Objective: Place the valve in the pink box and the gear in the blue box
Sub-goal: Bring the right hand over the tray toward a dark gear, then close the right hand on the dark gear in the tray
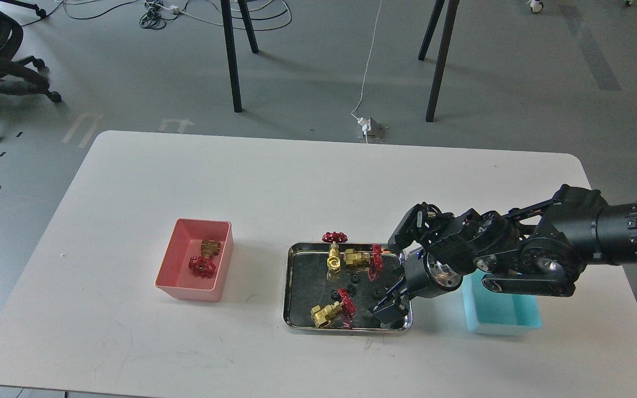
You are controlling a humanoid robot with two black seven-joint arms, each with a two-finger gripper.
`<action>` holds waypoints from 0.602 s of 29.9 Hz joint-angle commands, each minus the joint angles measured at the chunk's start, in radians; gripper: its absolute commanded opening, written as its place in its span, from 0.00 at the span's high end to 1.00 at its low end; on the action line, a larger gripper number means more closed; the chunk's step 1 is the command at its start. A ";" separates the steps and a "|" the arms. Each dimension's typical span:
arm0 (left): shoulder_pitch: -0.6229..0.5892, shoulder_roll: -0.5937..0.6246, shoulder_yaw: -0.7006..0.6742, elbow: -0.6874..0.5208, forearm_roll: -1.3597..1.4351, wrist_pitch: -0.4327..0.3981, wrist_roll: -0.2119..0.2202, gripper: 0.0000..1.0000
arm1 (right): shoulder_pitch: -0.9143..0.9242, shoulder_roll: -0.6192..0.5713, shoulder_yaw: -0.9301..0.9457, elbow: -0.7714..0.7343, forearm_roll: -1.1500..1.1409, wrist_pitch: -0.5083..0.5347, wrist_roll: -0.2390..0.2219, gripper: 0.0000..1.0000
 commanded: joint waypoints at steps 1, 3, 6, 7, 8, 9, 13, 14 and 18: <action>-0.001 -0.001 -0.011 0.000 0.000 0.000 0.000 0.01 | -0.010 0.034 -0.003 -0.026 0.000 -0.003 0.007 0.05; -0.008 -0.001 -0.011 0.000 0.000 0.000 0.000 0.01 | -0.015 0.049 -0.009 -0.037 -0.001 -0.003 0.015 0.06; -0.016 0.001 -0.011 0.000 0.000 0.000 0.000 0.01 | -0.023 0.074 -0.017 -0.054 -0.001 -0.003 0.030 0.08; -0.016 0.001 -0.011 0.000 0.000 0.000 0.000 0.01 | -0.023 0.078 -0.018 -0.063 -0.001 -0.003 0.035 0.10; -0.018 0.001 -0.013 0.000 0.002 0.000 0.000 0.01 | -0.023 0.080 -0.017 -0.069 -0.001 -0.003 0.039 0.11; -0.018 0.002 -0.013 0.000 0.002 0.002 0.000 0.01 | -0.023 0.081 -0.018 -0.071 -0.001 -0.003 0.046 0.13; -0.027 0.002 -0.011 0.000 0.002 0.006 0.000 0.01 | -0.021 0.087 -0.020 -0.083 -0.008 -0.005 0.069 0.16; -0.028 0.002 -0.013 0.000 0.000 0.011 0.000 0.01 | -0.021 0.087 -0.020 -0.089 -0.011 -0.005 0.070 0.16; -0.028 0.002 -0.013 0.000 0.002 0.017 0.000 0.01 | -0.017 0.090 -0.057 -0.097 -0.015 -0.014 0.070 0.17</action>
